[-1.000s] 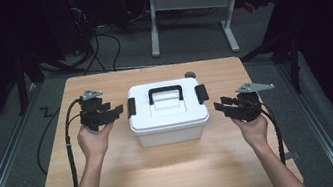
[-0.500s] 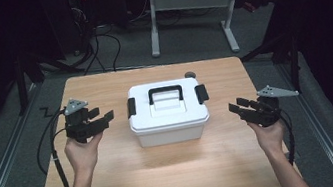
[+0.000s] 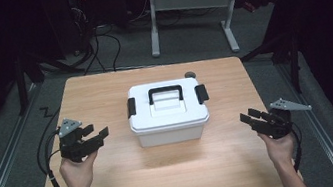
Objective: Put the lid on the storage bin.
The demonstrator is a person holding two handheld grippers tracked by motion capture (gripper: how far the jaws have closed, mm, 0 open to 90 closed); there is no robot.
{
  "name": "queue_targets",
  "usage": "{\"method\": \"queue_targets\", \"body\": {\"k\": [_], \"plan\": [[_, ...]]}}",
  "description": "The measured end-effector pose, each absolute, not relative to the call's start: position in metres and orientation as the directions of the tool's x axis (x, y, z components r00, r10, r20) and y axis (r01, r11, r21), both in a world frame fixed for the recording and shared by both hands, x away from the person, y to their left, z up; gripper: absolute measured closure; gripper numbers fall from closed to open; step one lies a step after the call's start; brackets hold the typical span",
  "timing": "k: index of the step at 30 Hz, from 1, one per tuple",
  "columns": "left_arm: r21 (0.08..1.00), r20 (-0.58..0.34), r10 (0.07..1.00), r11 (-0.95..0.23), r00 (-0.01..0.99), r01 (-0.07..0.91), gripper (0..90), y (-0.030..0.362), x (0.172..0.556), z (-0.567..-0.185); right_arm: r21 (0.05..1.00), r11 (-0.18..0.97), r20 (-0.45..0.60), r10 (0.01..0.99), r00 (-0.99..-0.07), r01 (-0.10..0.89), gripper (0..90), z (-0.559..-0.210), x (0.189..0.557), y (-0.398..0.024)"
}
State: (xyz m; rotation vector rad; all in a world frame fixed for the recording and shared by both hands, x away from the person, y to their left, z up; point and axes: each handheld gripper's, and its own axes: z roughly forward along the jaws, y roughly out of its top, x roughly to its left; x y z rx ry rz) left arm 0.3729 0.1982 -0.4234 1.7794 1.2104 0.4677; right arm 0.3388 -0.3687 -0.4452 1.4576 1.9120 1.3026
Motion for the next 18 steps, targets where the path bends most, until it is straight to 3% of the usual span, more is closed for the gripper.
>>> {"method": "queue_targets", "body": {"k": [18], "plan": [[0.804, -0.188, 0.891, -0.101, 0.413, 0.586, 40.4, 0.207, 0.360, -0.466, 0.827, 0.001, 0.226, 0.915, -0.334, 0.563, 51.4, -0.475, 0.330, -0.376]]}}
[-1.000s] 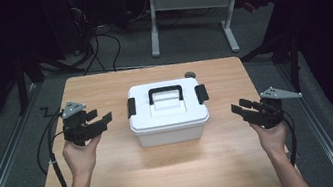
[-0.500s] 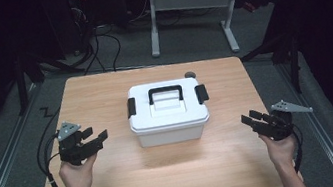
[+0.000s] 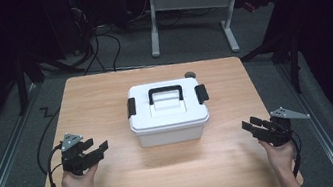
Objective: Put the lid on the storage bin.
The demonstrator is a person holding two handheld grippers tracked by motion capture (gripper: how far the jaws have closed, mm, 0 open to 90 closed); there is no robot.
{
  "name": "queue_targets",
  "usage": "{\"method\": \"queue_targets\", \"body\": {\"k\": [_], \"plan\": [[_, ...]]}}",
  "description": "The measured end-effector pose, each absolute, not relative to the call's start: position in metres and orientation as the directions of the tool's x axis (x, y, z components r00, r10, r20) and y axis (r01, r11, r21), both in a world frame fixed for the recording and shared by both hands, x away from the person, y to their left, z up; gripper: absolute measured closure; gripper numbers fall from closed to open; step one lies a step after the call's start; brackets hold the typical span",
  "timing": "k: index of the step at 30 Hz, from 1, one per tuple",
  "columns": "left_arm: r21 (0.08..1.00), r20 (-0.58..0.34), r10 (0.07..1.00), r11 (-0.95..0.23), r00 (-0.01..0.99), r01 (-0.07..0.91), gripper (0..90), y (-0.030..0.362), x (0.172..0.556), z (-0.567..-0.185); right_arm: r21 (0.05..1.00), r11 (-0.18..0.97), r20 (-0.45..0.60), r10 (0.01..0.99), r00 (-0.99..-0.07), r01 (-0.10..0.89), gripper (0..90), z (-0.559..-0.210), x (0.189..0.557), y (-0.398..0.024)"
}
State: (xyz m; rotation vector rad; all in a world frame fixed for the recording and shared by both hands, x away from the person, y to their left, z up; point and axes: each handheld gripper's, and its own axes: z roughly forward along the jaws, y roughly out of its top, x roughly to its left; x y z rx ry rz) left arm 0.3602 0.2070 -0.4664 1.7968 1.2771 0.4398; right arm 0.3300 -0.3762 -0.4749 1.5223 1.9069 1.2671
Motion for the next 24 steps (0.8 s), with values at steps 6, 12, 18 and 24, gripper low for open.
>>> {"method": "queue_targets", "body": {"k": [6, 12, 18, 24], "plan": [[0.787, -0.180, 0.897, -0.115, 0.403, 0.607, 40.3, 0.205, 0.361, -0.480, 0.814, 0.017, 0.210, 0.924, -0.320, 0.580, 51.1, -0.486, 0.330, -0.376], [0.770, -0.186, 0.901, -0.115, 0.392, 0.628, 40.3, 0.205, 0.362, -0.494, 0.798, 0.021, 0.204, 0.931, -0.302, 0.602, 50.9, -0.498, 0.332, -0.376], [0.751, -0.179, 0.908, -0.121, 0.378, 0.649, 40.2, 0.205, 0.364, -0.505, 0.784, 0.035, 0.185, 0.939, -0.288, 0.620, 50.3, -0.507, 0.333, -0.377], [0.734, -0.170, 0.915, -0.130, 0.365, 0.667, 40.2, 0.205, 0.368, -0.513, 0.776, 0.052, 0.160, 0.948, -0.276, 0.629, 49.0, -0.512, 0.335, -0.376]]}}
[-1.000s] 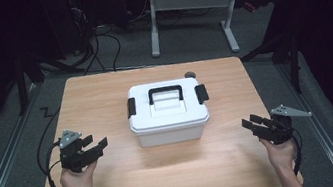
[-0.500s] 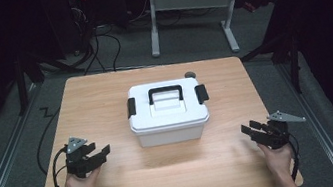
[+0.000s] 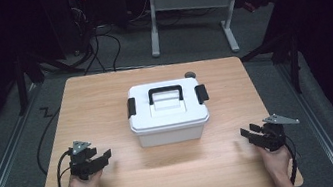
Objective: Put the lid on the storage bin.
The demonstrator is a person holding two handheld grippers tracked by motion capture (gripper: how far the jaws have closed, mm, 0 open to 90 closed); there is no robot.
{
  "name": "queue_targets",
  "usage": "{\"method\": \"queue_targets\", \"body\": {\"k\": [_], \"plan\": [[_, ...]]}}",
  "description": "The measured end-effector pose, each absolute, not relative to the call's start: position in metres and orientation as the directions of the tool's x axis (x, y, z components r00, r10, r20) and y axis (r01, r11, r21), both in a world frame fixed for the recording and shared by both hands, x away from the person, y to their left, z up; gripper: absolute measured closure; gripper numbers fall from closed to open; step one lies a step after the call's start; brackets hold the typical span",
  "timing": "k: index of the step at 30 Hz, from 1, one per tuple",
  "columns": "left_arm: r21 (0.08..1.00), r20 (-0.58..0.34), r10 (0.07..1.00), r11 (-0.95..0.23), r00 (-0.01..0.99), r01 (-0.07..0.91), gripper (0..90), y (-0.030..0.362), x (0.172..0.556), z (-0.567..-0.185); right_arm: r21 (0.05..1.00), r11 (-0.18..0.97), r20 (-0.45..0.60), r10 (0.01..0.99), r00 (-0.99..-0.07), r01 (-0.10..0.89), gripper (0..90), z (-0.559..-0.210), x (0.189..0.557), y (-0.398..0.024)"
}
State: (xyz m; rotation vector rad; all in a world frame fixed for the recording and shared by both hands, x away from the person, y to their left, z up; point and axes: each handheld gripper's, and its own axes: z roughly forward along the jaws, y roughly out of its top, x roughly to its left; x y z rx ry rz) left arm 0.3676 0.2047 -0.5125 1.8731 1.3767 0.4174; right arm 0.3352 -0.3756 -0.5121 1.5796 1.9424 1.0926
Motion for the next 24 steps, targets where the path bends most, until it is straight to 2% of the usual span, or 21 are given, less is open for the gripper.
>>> {"method": "queue_targets", "body": {"k": [24], "plan": [[0.728, -0.100, 0.941, -0.152, 0.323, 0.669, 40.2, 0.201, 0.378, -0.532, 0.755, 0.109, 0.069, 0.968, -0.243, 0.646, 45.5, -0.528, 0.348, -0.365]]}}
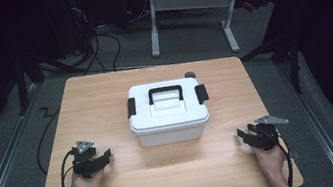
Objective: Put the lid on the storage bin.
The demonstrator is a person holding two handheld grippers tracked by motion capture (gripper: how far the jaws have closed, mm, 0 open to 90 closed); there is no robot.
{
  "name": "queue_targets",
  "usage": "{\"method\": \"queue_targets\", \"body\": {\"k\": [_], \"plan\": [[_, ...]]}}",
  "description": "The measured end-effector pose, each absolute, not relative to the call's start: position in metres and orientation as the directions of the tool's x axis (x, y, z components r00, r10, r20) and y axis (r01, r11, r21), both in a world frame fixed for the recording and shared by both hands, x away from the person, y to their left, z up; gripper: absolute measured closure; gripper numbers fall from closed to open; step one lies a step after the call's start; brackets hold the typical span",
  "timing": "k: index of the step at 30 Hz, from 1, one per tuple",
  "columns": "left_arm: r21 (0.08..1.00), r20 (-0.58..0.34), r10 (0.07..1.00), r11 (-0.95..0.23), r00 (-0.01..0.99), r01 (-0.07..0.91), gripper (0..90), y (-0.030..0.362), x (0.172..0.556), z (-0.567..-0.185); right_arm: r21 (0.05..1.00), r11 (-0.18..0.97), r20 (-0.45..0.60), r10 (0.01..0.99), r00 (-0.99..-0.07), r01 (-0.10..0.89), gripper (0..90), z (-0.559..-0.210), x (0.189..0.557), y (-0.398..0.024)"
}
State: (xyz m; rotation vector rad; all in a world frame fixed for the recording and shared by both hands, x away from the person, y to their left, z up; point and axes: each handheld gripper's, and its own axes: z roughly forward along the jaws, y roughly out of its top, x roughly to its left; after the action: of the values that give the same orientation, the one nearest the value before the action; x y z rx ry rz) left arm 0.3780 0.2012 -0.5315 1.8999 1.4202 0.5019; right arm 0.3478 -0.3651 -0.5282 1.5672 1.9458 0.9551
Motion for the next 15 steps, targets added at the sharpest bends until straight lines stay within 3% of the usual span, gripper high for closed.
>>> {"method": "queue_targets", "body": {"k": [15], "plan": [[0.751, -0.032, 0.945, -0.192, 0.326, 0.632, 37.0, 0.1952, 0.3755, -0.5362, 0.729, 0.185, -0.016, 0.967, -0.254, 0.659, 40.0, -0.5297, 0.3498, -0.3550]]}}
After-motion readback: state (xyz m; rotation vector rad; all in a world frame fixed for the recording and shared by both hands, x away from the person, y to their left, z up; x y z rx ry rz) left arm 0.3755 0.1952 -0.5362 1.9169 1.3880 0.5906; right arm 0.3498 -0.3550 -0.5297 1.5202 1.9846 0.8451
